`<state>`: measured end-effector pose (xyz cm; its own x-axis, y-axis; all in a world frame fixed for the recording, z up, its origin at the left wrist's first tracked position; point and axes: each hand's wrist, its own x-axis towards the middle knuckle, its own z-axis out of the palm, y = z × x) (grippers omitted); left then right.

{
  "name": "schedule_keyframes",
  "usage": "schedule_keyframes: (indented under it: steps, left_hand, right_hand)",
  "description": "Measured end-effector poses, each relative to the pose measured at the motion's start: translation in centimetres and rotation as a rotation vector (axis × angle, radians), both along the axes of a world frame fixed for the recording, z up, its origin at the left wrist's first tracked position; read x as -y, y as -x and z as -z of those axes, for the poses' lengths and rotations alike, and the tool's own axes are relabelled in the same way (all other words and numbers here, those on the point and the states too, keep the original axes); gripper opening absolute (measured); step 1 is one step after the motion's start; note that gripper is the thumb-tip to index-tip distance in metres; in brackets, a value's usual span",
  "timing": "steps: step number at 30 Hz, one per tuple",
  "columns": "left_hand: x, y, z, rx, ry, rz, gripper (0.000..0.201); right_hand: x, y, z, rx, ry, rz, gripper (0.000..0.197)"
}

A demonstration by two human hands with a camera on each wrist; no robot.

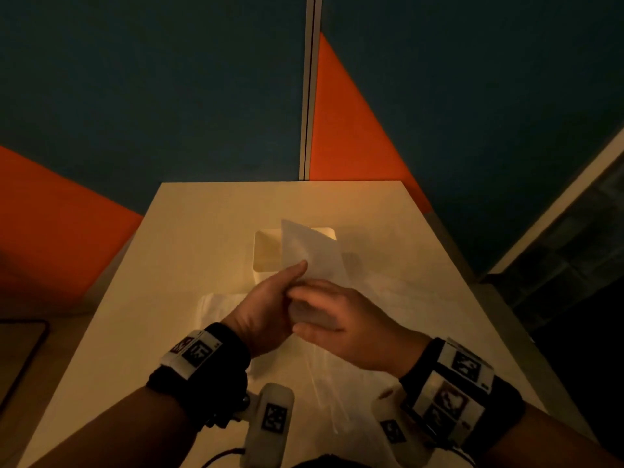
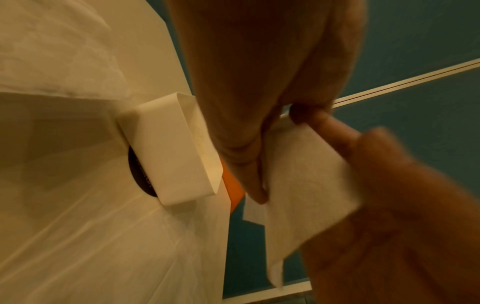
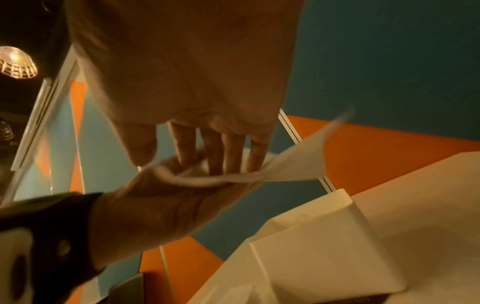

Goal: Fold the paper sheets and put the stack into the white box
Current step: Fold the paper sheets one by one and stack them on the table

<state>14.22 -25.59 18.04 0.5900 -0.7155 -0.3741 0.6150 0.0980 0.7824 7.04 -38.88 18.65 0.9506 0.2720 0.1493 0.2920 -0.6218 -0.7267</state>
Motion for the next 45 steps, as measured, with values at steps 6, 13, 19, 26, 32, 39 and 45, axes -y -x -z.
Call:
schedule_keyframes:
  steps: [6,13,19,26,32,39,45]
  left_hand:
    - [-0.8,-0.4,-0.1,-0.043,0.057,-0.174,0.049]
    - [-1.4,-1.0,-0.6,0.024,0.098,-0.099,0.041]
    - [-1.7,-1.5,-0.6,0.146,0.031,-0.019,0.034]
    - [-4.3,-3.1,-1.0,0.195,0.078,0.211,0.071]
    - [-4.1,-2.5,-2.6,0.305,0.1,0.36,0.053]
    - [-2.6,-2.3,-1.2,0.363,-0.037,0.239,0.033]
    - [-4.0,-1.9,-0.5,0.331,-0.075,0.106,0.037]
  right_hand:
    - [3.4,-0.9,-1.8,0.054,-0.273,0.45,0.033]
    - [5.4,-0.1,-3.2,-0.586,-0.64,0.386,0.018]
    - [5.6,-0.6,-2.3,-0.391,-0.806,0.431,0.029]
    - [6.7,-0.6,-2.9,-0.413,-0.802,0.401,0.028]
    - [6.7,-1.3,-4.4,-0.435,-0.618,0.217,0.041]
    - [5.2,-2.6,-4.3,-0.449,-0.479,0.085,0.036]
    - [7.1,-3.8,-1.4,-0.54,-0.631,0.347,0.023]
